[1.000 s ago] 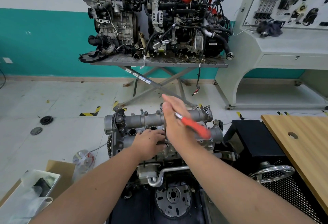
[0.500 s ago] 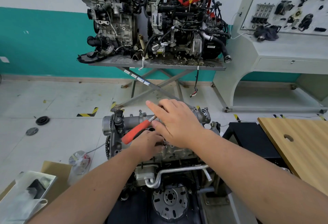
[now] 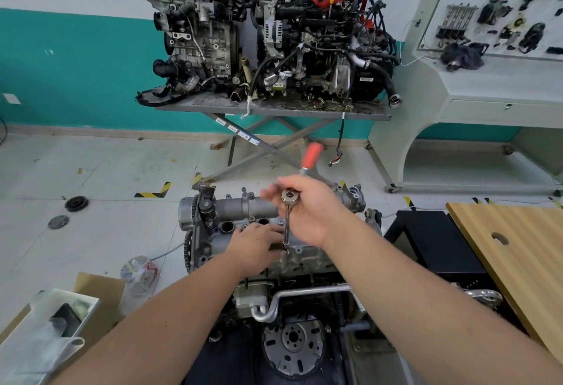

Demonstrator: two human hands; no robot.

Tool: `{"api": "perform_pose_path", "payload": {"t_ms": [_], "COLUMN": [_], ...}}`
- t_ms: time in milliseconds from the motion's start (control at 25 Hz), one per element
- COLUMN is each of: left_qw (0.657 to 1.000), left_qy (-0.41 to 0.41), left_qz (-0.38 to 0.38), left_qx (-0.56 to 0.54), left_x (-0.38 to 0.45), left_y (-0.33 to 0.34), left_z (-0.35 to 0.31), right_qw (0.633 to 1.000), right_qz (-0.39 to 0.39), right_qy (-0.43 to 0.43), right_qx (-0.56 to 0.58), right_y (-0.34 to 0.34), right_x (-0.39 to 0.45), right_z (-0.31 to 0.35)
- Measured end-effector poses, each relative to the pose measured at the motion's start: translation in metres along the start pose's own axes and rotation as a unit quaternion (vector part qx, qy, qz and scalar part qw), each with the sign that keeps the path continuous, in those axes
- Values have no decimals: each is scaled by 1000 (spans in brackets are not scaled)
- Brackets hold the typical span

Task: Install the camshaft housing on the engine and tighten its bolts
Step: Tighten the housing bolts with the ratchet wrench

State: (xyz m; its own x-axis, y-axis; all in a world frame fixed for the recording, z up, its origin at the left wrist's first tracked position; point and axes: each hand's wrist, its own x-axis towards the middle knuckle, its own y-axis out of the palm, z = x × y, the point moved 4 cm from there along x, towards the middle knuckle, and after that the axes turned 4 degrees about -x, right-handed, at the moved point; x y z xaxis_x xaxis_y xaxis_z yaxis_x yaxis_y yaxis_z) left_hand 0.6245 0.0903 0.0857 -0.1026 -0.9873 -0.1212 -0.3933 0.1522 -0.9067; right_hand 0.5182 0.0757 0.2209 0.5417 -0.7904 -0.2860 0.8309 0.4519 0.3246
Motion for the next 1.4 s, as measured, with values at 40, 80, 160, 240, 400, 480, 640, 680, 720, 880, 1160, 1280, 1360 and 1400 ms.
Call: {"api": "perform_pose_path", "payload": {"t_ms": [40,80,160,240,400,480,640,680,720,880,1160,1280,1360,1400], "left_qw": [1000,1000,1000,999,989,984,983,984,984,995,1000,1000,1000,1000], "left_qy": [1,5,21,33,99,99,102,97,97,62,-10,-3,-4,-5], "left_qz": [-4,-8,-11,-21,-60,-143,-138,-133,-138,-75,17,12,15,14], "left_qx": [-6,-7,-6,26,88,48,-66,-68,-62,-29,-10,-20,-7,-3], "left_x": [0,1,1,1,1,-5,-10,-10,-10,-3,-1,-1,0,0], "left_y": [1,1,-1,0,11,5,-9,-10,-8,-4,0,0,0,0], "left_z": [1,1,0,1,9,7,-9,-11,-9,-4,0,0,0,-1], "right_qw": [996,990,987,942,609,530,539,550,559,574,624,875,982,998], "right_qz": [-23,-52,-101,-120,-147,-132,-61,-41,-26,15,-74,-48,-2,6], "right_qy": [-14,-35,-118,-259,-546,-544,-469,-453,-440,-402,-211,-65,4,14], "right_qx": [81,124,47,-175,-557,-638,-697,-700,-702,-713,-748,-478,-188,-62], "right_y": [-3,-6,-12,-12,-4,4,6,3,1,-3,1,-8,-7,-7], "right_x": [2,4,4,-3,-12,-12,-17,-17,-18,-17,5,7,2,1], "right_z": [-5,-10,-18,-22,-12,-6,0,1,3,12,33,29,13,7]}}
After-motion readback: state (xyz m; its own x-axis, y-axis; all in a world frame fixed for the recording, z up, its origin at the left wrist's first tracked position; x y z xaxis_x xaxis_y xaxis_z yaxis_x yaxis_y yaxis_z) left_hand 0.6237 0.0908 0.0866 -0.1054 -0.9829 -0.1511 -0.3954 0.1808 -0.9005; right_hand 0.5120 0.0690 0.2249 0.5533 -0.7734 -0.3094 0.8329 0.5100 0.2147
